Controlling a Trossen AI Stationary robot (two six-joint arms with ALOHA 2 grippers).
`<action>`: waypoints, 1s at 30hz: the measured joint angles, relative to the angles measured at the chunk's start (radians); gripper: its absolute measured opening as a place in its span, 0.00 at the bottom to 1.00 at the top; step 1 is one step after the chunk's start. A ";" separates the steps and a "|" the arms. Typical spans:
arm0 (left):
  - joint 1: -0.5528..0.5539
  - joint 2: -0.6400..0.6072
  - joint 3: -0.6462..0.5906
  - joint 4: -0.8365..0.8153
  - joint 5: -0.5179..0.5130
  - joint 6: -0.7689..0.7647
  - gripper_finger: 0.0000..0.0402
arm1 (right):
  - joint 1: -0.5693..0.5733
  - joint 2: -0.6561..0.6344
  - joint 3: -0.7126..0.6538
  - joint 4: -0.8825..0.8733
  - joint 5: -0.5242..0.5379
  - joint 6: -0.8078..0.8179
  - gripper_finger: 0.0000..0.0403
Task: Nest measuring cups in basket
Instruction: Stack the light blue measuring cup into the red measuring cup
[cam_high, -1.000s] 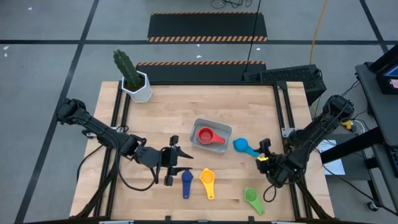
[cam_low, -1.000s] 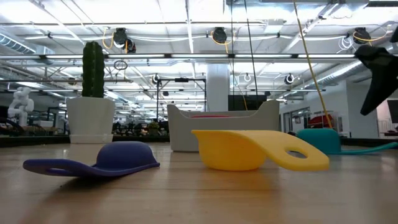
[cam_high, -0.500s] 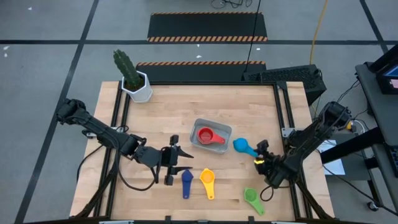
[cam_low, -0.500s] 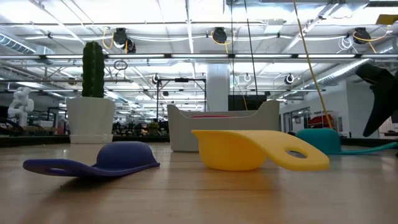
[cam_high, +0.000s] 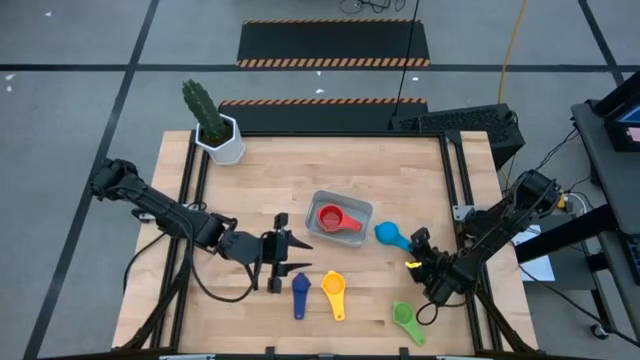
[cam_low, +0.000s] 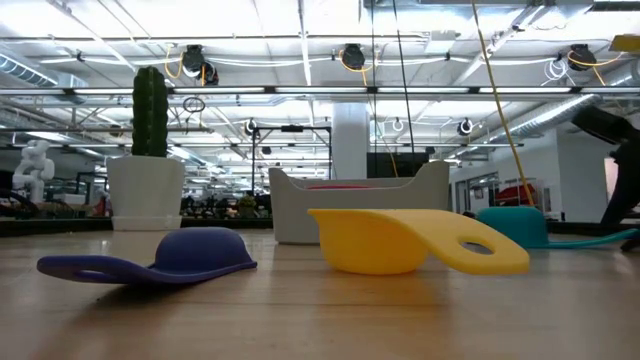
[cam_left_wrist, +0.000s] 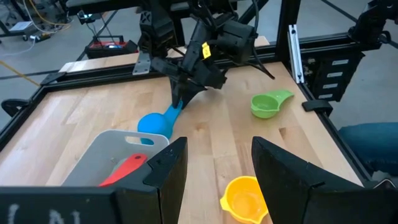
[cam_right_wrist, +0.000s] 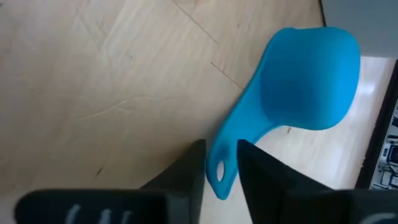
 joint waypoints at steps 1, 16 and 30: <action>0.000 0.000 0.000 0.000 0.000 0.000 0.45 | 0.000 0.000 -0.001 0.000 0.000 0.000 0.19; 0.000 0.000 0.000 0.000 0.000 -0.005 0.45 | 0.003 0.003 0.023 -0.025 0.072 0.000 0.01; 0.000 0.000 0.000 0.003 0.000 -0.008 0.45 | 0.008 0.002 0.256 -0.307 0.036 0.289 0.00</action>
